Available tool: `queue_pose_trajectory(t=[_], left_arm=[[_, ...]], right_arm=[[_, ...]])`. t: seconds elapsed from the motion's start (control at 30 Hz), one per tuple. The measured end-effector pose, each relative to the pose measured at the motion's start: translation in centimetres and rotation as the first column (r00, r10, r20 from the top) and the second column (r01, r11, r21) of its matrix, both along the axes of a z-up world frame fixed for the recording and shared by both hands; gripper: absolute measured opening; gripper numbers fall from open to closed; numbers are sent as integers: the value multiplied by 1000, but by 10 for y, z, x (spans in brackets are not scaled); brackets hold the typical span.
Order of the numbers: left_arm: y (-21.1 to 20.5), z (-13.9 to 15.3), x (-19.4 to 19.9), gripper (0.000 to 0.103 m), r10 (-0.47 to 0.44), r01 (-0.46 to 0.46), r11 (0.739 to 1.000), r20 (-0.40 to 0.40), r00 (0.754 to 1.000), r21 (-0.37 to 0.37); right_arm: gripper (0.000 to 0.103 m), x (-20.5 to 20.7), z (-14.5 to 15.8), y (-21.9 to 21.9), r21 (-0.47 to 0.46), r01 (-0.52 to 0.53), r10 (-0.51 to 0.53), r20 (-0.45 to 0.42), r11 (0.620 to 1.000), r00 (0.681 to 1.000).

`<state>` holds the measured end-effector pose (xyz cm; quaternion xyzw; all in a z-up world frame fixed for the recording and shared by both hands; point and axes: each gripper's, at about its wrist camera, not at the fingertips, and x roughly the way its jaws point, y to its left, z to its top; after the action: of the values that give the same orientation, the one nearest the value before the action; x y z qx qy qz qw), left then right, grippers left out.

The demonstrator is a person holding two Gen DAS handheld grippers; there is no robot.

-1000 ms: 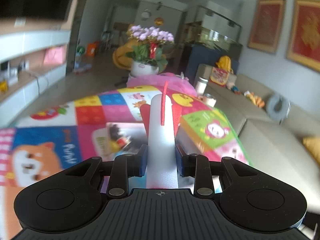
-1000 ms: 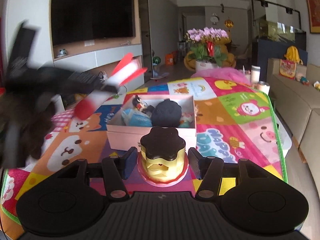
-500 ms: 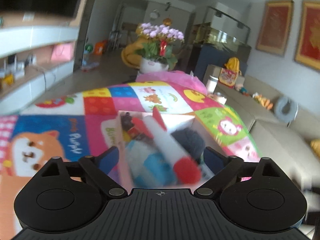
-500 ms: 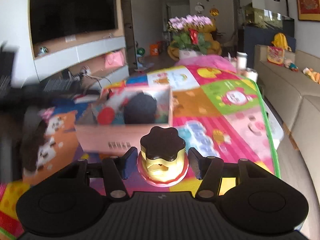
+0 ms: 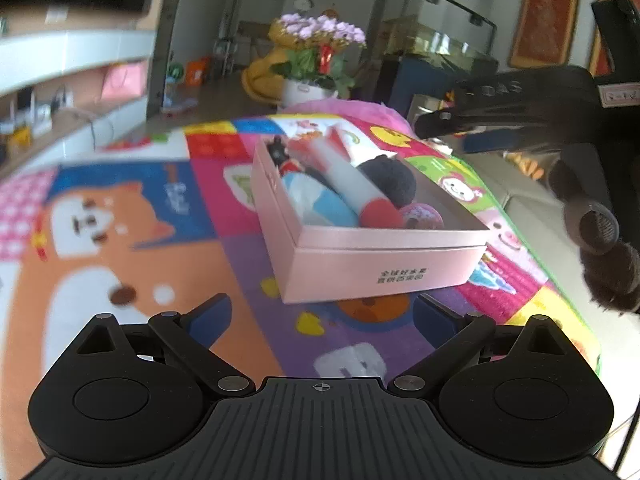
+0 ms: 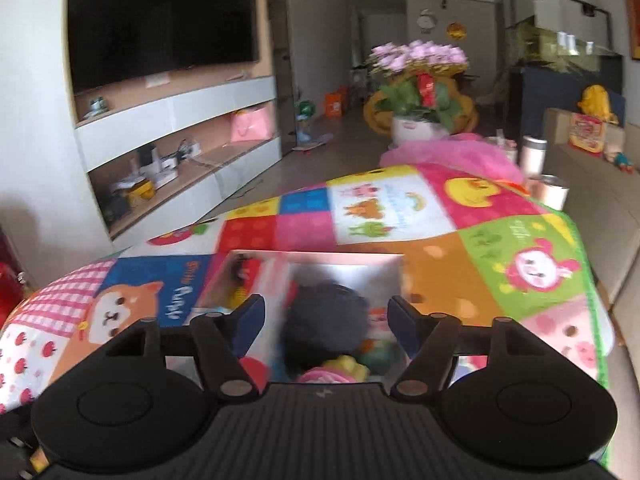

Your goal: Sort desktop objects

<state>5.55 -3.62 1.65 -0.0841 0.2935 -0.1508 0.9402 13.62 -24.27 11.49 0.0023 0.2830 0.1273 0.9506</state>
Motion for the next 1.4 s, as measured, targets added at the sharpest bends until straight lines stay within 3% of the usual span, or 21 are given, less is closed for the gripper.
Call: queue_pose_trajectory(t=[0.1, 0.2, 0.4, 0.5, 0.57, 0.63, 0.7, 0.73, 0.83, 0.93, 1.03, 1.1, 1.2, 1.4], left_arm=[[-3, -3, 3, 100, -4, 5, 999, 12, 1000, -43], [-7, 0, 6, 100, -6, 8, 998, 40, 999, -66], [1, -4, 6, 100, 2, 6, 995, 70, 998, -102], [2, -9, 8, 100, -16, 24, 992, 62, 998, -122], [3, -11, 8, 100, -30, 37, 991, 58, 998, -125], [5, -13, 7, 101, -30, 37, 991, 57, 998, -132], [7, -13, 8, 101, -26, 34, 989, 55, 998, -144], [8, -13, 8, 101, -25, 33, 989, 55, 998, -148], [9, -14, 8, 101, -22, 30, 988, 54, 998, -152], [10, -16, 9, 101, -15, 22, 989, 48, 999, -150], [12, -17, 10, 101, -7, 13, 988, 39, 999, -153], [13, -18, 11, 101, -5, 11, 987, 34, 999, -159], [13, -17, 10, 101, -9, 15, 987, 37, 999, -160], [14, -2, 14, 101, 1, 7, 986, 43, 999, -166]], right_arm=[[40, 16, -12, 32, -33, -67, 64, -69, 997, 996], [29, 36, -34, 57, -131, -61, 47, -113, 990, 993], [28, 46, -48, 62, -236, -45, 19, -112, 971, 994], [29, 39, -53, 70, -258, -95, 52, -170, 961, 984], [29, 34, -54, 71, -294, -114, 70, -154, 949, 986], [33, 32, -39, 58, -240, -115, 88, -122, 964, 989], [58, 33, -19, 42, -197, -53, 47, -37, 979, 998], [62, 37, -12, 35, -185, -16, 15, -5, 983, 1000], [63, 66, -13, 19, -138, 47, -54, -52, 989, 997], [63, 95, -36, 15, -124, 72, -89, -134, 990, 987], [70, 109, -54, 17, -54, 28, -39, -202, 998, 979], [71, 111, -62, 23, -68, 22, -38, -243, 997, 969], [62, 101, -56, 28, -116, 22, -46, -211, 993, 976], [62, 71, 11, -9, 16, 104, -103, -40, 994, 994]])
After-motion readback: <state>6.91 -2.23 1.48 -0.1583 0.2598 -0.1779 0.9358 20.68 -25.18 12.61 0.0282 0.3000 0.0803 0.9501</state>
